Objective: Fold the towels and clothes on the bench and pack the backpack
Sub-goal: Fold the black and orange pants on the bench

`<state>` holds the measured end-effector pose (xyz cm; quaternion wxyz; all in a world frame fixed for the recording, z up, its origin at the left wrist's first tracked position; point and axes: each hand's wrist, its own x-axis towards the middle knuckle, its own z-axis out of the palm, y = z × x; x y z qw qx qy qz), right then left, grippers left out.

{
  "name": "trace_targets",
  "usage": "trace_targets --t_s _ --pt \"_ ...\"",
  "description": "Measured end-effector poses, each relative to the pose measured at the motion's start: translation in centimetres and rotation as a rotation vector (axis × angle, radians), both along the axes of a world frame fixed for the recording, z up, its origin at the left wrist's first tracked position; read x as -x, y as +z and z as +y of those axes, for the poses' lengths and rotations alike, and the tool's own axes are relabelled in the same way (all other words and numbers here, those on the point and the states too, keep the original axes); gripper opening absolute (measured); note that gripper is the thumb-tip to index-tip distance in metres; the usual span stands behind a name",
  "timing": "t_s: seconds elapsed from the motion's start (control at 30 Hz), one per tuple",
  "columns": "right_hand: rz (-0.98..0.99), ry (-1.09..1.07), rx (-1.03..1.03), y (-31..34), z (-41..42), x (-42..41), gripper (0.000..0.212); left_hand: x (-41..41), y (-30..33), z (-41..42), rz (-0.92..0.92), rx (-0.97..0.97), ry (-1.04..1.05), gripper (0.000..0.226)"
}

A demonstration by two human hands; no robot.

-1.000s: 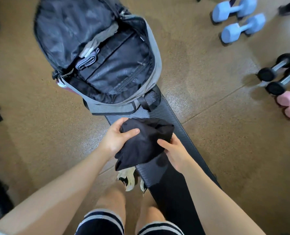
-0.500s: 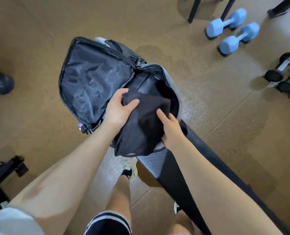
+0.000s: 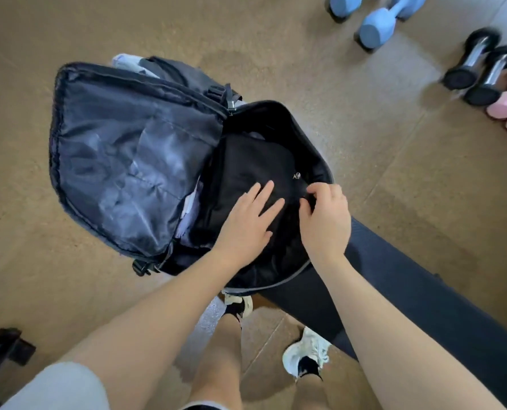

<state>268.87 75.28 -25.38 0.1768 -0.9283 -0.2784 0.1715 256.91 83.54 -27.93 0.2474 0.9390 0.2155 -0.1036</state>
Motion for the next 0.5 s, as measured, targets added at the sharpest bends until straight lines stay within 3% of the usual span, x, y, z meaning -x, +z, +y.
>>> trace_targets --t_s 0.03,0.1,0.13,0.2,0.27,0.4,0.5 --pt "-0.026 -0.046 0.068 0.2 -0.8 -0.1 0.034 0.0 -0.3 -0.3 0.087 -0.021 -0.032 0.071" --pt "0.125 -0.194 0.235 -0.1 -1.8 -0.3 0.051 -0.3 -0.9 -0.3 0.209 -0.061 -0.016 0.077" --pt "0.244 -0.277 0.256 -0.5 -2.0 -0.5 0.05 -0.5 -1.2 -0.3 0.246 -0.07 -0.007 0.079" --pt "0.391 -0.366 0.186 -0.8 -1.9 -0.8 0.026 -0.6 -1.8 -0.1 0.278 -0.062 -0.016 0.082" --pt "0.373 -0.309 0.126 -0.6 -1.8 -0.9 0.01 -0.6 -2.4 0.2 0.311 -0.049 -0.032 0.083" --pt "0.285 -0.321 -0.005 1.4 -2.8 -1.4 0.016 -1.2 -2.9 0.6 0.438 -0.064 -0.064 0.083" --pt "0.287 -0.335 0.009 2.9 -4.3 -1.6 0.021 -2.1 -2.2 0.9 0.524 -0.032 -0.065 0.083"
